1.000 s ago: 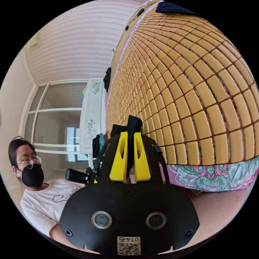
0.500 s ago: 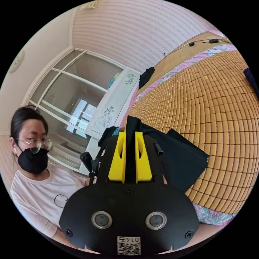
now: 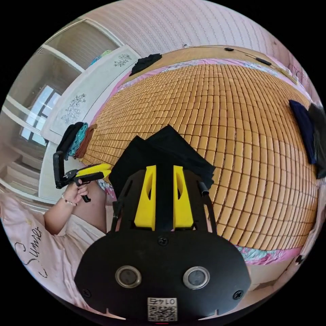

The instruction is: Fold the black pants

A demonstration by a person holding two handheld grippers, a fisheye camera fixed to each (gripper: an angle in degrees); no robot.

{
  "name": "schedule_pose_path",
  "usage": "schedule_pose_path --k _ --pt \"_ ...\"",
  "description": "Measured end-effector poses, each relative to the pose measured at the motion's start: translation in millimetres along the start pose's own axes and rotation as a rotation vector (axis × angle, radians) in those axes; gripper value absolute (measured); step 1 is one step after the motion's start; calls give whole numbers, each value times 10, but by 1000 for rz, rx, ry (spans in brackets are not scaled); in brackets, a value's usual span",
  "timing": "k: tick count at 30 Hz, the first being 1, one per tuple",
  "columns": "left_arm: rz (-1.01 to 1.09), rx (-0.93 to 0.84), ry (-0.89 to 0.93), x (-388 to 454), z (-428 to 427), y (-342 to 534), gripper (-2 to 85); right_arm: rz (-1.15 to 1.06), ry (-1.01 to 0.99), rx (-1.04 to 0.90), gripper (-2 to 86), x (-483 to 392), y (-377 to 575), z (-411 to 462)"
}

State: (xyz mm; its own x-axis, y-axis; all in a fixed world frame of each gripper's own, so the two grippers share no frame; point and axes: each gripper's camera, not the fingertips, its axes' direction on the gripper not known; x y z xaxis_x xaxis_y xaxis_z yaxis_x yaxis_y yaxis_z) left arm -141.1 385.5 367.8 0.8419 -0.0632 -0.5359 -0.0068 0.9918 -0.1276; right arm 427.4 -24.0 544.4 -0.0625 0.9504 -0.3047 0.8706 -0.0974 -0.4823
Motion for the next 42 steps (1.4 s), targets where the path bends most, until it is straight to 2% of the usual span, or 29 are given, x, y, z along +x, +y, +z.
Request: schedule_pose_path --k 4,7,10,11,16,18,21,24,28,32,36,39,42 --pt "-22 -76 6 -97 148 -20 91 -241 94 -92 127 -527 -667 450" --pt "-7 -75 47 -152 134 -31 54 -358 117 -279 100 -774 -891 933" --pt "52 -11 39 -74 -35 -25 14 -392 142 -200 32 -876 -865 747" --pt "76 3 37 -39 -83 -23 9 -373 112 -151 8 -866 -832 568" --pt "310 174 92 321 -558 -24 1 -304 70 48 -3 -759 -646 -196" --pt "320 166 67 355 -569 -112 6 -266 70 83 0 -682 -662 -349" --pt "199 39 -18 132 -231 -295 34 -166 57 50 23 -473 -898 -151" --pt "116 -108 -58 -118 22 -344 74 -36 71 -21 83 -264 -993 29" --pt "165 7 -58 -183 -295 -257 73 112 119 92 113 -52 -466 -292" --pt "175 -25 -22 -293 -231 -275 88 315 -24 80 136 302 108 -200" --pt "156 -108 5 -384 -30 -264 85 364 -181 117 130 337 259 9" --pt "97 -130 94 -524 -55 -173 69 360 -203 165 98 268 228 127" --pt "22 -138 188 -700 -111 -30 50 401 -325 138 63 294 137 190"
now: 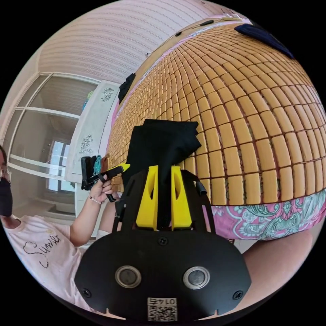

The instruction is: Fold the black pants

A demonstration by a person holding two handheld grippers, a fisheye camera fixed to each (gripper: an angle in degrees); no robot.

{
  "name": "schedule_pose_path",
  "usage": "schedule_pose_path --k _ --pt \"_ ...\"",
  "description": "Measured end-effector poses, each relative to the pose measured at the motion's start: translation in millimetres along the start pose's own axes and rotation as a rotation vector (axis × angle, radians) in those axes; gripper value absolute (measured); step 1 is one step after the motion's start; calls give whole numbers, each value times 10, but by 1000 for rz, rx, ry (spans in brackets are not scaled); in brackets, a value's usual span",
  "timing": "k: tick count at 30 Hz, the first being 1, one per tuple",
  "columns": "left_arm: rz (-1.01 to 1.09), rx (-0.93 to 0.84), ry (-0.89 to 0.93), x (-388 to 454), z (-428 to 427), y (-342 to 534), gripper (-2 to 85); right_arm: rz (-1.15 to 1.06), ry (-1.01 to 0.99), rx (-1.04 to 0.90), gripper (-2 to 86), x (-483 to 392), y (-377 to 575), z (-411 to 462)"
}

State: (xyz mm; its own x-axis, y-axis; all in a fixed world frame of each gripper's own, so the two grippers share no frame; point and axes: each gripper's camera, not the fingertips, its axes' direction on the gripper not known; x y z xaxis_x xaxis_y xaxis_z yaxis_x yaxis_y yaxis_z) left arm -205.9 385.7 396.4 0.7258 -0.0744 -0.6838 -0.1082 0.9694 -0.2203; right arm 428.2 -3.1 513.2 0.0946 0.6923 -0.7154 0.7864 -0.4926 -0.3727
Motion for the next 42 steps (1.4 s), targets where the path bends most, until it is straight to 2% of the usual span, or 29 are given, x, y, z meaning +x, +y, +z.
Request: schedule_pose_path --k 3,8,14,17,19,22,25,27,29,32,35,39,42 --pt "-62 54 44 -100 -88 230 34 -79 -80 20 55 -376 -135 -112" --pt "-166 195 61 -73 -430 722 12 -481 -230 -92 45 -1951 -562 71" --pt "-313 579 -8 -183 -1463 1776 4 -902 -384 -386 32 -4078 -514 1076" --pt "-412 848 -84 -268 -2118 2475 2 -1083 -519 -481 27 -5154 -331 1454" --pt "-463 1063 -179 -230 -2658 2994 2 -1165 -588 -509 25 -5768 -257 1600" --pt "-471 1243 -341 -121 -3291 3437 4 -1229 -683 -553 26 -6644 -324 1877" --pt "-481 1287 -486 -161 -3794 3567 8 -1169 -659 -580 30 -7283 -633 2409" --pt "-515 1252 -522 -348 -3976 3530 12 -1107 -584 -617 35 -7562 -835 2896" --pt "-588 1203 -501 -677 -4049 3463 17 -1018 -359 -608 49 -7746 -1021 3645" --pt "-805 1065 -538 -1302 -3922 3389 28 -969 -20 -581 60 -7650 -923 4423" --pt "-782 1180 -430 -1443 -3774 3493 31 -1064 123 -683 60 -7400 -481 4942" --pt "-766 1159 -503 -1175 -3620 3453 30 -1136 90 -594 56 -7288 -314 4775" --pt "-757 1140 -553 -838 -3421 3483 14 -1202 -43 -588 66 -7044 -213 4116"
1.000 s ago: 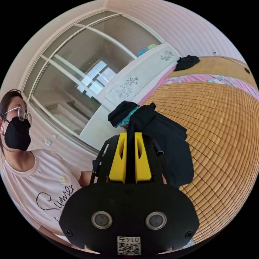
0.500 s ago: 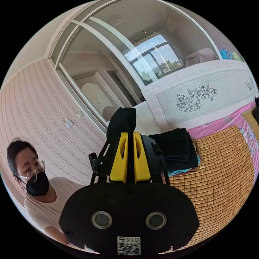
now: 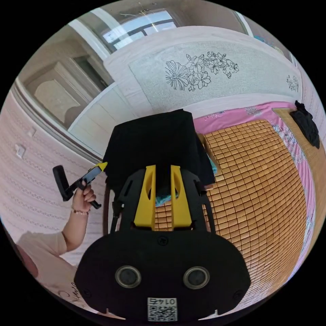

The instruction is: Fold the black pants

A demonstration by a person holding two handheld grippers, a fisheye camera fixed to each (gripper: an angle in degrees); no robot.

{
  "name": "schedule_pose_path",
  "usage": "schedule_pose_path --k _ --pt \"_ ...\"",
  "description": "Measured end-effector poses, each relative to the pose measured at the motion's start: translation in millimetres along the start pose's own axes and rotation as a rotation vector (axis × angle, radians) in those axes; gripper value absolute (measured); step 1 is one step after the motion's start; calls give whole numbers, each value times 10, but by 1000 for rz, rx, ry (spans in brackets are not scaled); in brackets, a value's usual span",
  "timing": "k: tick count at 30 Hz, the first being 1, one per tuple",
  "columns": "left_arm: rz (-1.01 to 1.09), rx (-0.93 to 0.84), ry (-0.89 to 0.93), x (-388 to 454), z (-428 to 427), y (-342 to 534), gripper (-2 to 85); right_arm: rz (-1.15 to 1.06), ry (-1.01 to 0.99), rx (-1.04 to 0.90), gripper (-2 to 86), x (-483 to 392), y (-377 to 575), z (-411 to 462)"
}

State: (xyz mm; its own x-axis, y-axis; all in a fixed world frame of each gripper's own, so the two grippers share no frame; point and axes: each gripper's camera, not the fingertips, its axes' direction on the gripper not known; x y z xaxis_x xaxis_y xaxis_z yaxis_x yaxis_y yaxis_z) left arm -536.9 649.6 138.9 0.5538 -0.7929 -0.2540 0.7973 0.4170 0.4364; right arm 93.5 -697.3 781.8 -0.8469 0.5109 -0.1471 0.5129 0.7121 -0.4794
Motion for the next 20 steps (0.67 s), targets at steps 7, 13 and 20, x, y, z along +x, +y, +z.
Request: schedule_pose_path --k 7,13,20 --pt "447 -148 27 1255 -445 1234 -9 150 365 -18 33 -529 3429 -1138" --pt "779 -366 451 2866 -344 2525 2 843 570 -75 52 -1216 6680 -2156" --pt "1075 -560 894 4935 -296 3754 61 1307 827 221 92 -2319 8997 -3169"
